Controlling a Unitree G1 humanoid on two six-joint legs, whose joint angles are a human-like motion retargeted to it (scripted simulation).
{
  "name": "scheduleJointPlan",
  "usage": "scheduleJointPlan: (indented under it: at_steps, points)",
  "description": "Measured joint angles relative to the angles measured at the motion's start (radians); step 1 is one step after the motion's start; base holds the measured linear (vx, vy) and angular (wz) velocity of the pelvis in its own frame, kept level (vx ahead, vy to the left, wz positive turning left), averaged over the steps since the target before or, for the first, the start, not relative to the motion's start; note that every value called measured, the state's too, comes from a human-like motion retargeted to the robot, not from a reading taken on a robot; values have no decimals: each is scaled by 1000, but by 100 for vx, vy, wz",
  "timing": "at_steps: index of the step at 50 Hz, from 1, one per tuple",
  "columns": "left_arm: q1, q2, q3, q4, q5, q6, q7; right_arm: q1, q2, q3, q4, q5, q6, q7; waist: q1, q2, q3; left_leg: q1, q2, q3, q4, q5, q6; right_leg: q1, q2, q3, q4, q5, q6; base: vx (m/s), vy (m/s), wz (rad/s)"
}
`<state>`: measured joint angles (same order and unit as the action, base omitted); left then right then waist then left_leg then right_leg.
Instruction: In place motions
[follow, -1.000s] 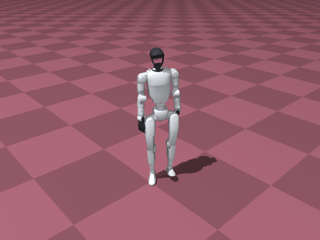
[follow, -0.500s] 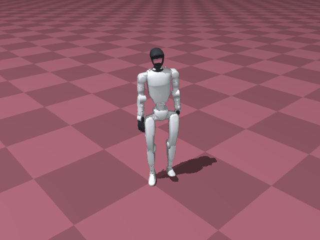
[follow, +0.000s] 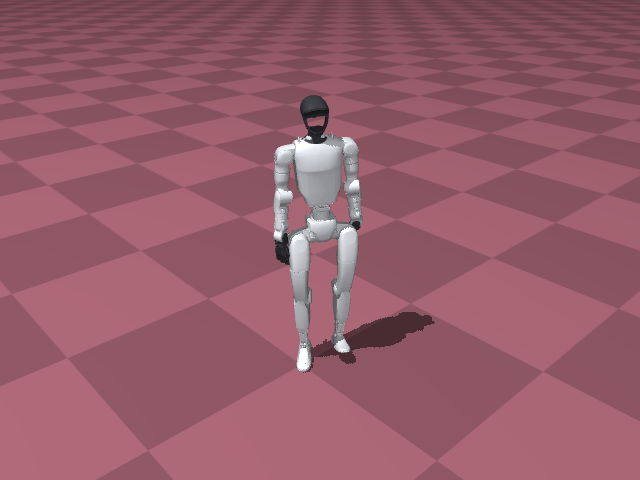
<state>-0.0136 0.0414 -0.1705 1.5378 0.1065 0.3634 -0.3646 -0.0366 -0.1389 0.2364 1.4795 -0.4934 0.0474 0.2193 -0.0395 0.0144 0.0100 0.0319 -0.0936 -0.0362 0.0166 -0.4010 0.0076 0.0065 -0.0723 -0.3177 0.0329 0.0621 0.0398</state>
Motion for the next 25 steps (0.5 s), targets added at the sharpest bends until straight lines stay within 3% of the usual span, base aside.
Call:
scheduleJointPlan:
  at_steps: [25]
  points:
    - [4, -1, 5, 5, -3, 0, 2, -2, 2, 16, -4, -32, -4, -1, 2, -4, -11, 4, -9, -13, -7, -11, 8, 8, -9, -11, 2, -9, 6, 0, 0, 0]
